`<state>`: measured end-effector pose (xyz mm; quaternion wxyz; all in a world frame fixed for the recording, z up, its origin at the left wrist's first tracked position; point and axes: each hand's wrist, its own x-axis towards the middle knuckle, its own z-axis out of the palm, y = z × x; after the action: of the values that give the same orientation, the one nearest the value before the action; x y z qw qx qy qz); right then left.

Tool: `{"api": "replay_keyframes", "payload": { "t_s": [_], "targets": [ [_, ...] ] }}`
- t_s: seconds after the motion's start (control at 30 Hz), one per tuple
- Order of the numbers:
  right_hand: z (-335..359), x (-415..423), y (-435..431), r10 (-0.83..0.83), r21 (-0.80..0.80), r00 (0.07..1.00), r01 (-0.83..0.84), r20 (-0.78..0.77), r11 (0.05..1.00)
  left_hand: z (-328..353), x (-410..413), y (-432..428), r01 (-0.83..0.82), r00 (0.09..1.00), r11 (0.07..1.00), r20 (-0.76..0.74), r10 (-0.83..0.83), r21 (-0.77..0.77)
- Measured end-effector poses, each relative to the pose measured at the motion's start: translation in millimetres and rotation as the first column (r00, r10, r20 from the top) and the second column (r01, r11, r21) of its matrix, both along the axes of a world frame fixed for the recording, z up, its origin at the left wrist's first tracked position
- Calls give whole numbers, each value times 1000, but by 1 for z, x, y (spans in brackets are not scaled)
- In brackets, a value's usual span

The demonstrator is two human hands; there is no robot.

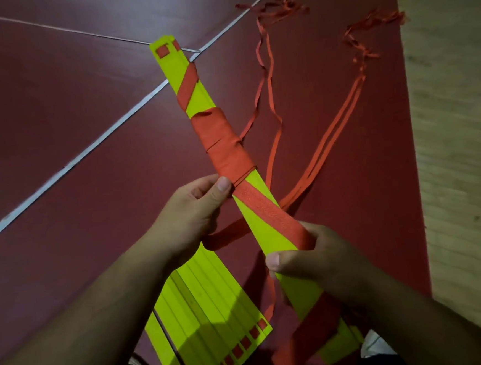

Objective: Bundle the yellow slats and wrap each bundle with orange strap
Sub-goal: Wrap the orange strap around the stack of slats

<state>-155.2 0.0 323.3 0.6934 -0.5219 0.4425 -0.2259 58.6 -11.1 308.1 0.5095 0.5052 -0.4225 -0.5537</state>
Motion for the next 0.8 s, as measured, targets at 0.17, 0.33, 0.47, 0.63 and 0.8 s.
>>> {"api": "replay_keyframes", "payload": {
  "t_s": [0.17,0.33,0.47,0.63,0.8],
  "targets": [
    [-2,-9,-5,189,336,940,-283,285,898,-1,5,6,280,939,957,-184,-289,-74],
    [-5,-11,-8,213,401,931,-324,297,857,-16,5,3,170,963,984,-201,-179,-58],
    [-2,-8,-16,159,32,975,-156,-155,987,-16,1,1,31,991,998,-132,-37,-49],
    [-20,2,-7,-35,-385,833,-217,-552,897,-14,-12,3,-159,979,986,125,163,-45],
    [-30,10,-1,-153,-447,747,-210,-648,869,-8,-28,8,-217,967,972,114,226,-87]
  ]
}}
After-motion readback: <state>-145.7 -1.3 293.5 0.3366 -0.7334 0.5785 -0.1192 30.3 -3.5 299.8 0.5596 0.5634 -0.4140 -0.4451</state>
